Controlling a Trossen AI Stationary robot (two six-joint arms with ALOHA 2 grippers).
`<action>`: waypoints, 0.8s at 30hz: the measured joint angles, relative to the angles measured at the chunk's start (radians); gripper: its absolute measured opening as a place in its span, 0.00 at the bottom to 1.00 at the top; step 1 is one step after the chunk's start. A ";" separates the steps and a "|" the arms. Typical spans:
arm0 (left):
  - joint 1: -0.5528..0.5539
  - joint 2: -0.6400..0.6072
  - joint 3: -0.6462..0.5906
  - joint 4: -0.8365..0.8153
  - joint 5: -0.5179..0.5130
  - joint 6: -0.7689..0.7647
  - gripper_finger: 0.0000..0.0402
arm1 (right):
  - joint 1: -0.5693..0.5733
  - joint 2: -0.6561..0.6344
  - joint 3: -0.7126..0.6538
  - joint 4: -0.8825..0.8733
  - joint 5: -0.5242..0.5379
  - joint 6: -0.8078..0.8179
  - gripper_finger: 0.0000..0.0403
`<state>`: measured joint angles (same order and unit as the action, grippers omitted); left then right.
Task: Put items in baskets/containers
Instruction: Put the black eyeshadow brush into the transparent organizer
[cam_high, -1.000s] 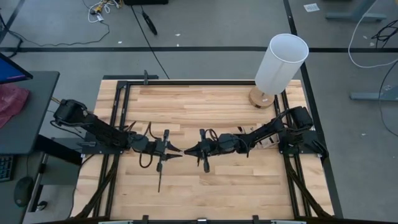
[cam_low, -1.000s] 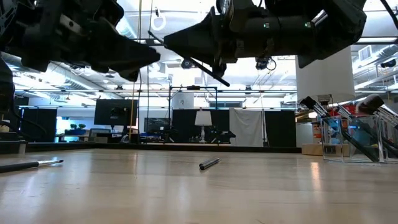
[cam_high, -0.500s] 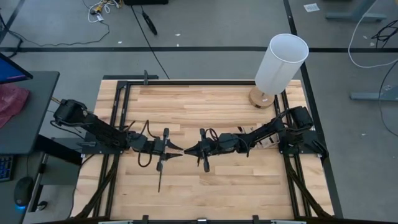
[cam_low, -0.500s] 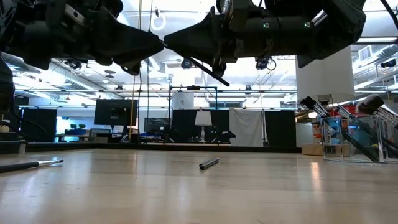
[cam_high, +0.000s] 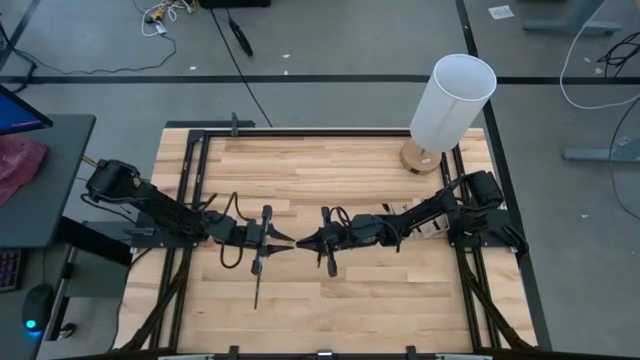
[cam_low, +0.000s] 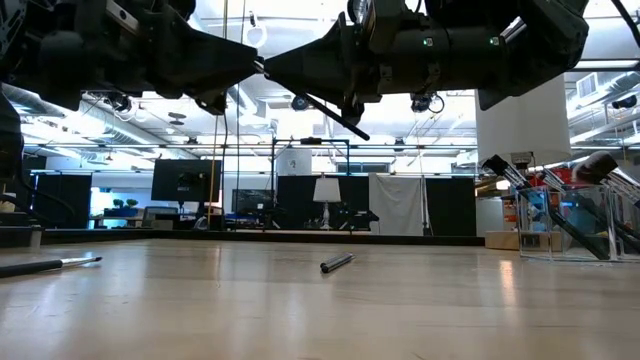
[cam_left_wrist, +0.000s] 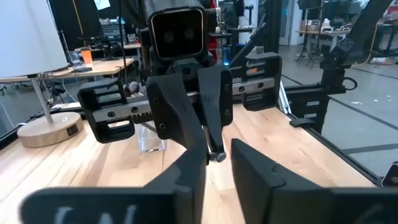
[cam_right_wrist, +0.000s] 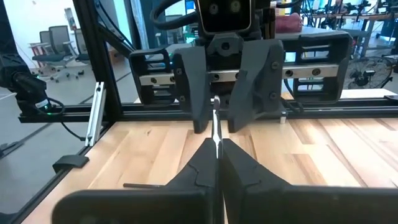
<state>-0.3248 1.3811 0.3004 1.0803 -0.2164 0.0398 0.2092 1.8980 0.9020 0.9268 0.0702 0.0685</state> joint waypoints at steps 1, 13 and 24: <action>0.000 0.000 0.000 -0.003 0.000 0.000 0.17 | 0.000 0.000 0.000 0.000 0.000 0.000 0.02; 0.000 0.000 0.000 -0.017 -0.001 0.020 0.03 | 0.000 0.001 -0.001 -0.015 0.002 -0.001 0.05; 0.007 0.000 0.001 -0.070 -0.034 -0.021 0.03 | 0.001 -0.189 -0.002 -0.496 0.143 -0.049 0.40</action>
<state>-0.3174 1.3808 0.3012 1.0101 -0.2502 0.0185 0.2105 1.7092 0.9005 0.4311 0.2128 0.0191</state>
